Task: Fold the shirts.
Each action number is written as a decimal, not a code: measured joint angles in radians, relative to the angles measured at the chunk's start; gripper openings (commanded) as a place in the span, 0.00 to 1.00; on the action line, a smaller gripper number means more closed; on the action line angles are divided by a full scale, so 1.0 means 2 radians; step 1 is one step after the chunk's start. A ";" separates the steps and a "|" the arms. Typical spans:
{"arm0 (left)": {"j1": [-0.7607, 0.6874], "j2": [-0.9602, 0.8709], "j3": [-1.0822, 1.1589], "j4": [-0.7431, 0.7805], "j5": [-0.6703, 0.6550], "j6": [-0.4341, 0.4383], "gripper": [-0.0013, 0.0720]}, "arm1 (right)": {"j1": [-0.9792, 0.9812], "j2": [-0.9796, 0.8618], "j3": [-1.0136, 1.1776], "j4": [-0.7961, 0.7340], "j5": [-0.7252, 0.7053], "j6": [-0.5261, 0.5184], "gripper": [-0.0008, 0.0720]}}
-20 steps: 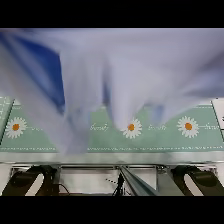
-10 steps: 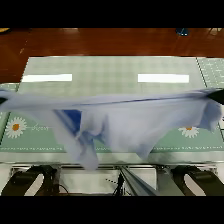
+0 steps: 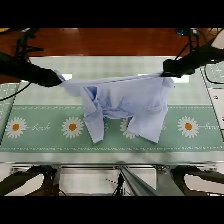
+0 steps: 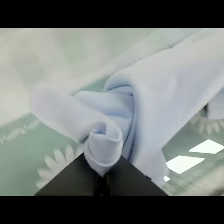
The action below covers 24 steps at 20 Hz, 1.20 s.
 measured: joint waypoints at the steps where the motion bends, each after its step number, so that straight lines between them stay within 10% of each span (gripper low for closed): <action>1: 0.000 -0.026 -0.002 0.000 0.028 0.006 0.05 | 0.000 -0.017 0.000 0.000 -0.028 0.002 0.04; 4: 0.000 -0.092 -0.003 -0.007 0.085 0.005 0.05 | 0.000 -0.062 0.000 0.001 -0.084 0.016 0.05; 7: 0.000 -0.139 -0.004 -0.016 0.100 -0.011 0.08 | 0.000 -0.090 0.000 -0.003 -0.102 0.021 0.48; 10: 0.006 -0.160 0.003 -0.022 0.080 -0.019 0.66 | -0.002 -0.094 0.005 -0.004 -0.088 0.002 0.58; 12: 0.021 -0.162 0.019 -0.031 0.043 -0.021 0.79 | -0.007 -0.082 0.013 -0.013 -0.049 -0.032 0.76; 24: 0.134 -0.033 -0.138 -0.072 -0.086 -0.020 0.83 | -0.208 0.009 -0.093 0.003 0.073 -0.115 0.76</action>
